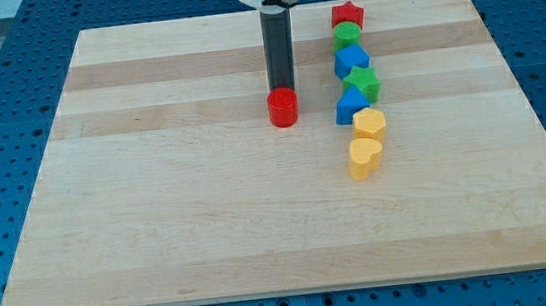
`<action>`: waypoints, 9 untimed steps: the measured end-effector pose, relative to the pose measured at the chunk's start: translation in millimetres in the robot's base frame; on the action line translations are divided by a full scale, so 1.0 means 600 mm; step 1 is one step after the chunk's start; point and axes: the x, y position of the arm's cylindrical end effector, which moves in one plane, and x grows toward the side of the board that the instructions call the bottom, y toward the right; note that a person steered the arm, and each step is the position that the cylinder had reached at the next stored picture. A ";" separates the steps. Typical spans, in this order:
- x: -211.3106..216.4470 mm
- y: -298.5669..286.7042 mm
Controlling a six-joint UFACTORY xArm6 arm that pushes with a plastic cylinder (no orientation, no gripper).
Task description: Slide red circle towards bottom center
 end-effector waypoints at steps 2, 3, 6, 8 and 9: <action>0.003 0.000; 0.019 0.000; 0.114 -0.002; 0.189 -0.038; 0.217 -0.059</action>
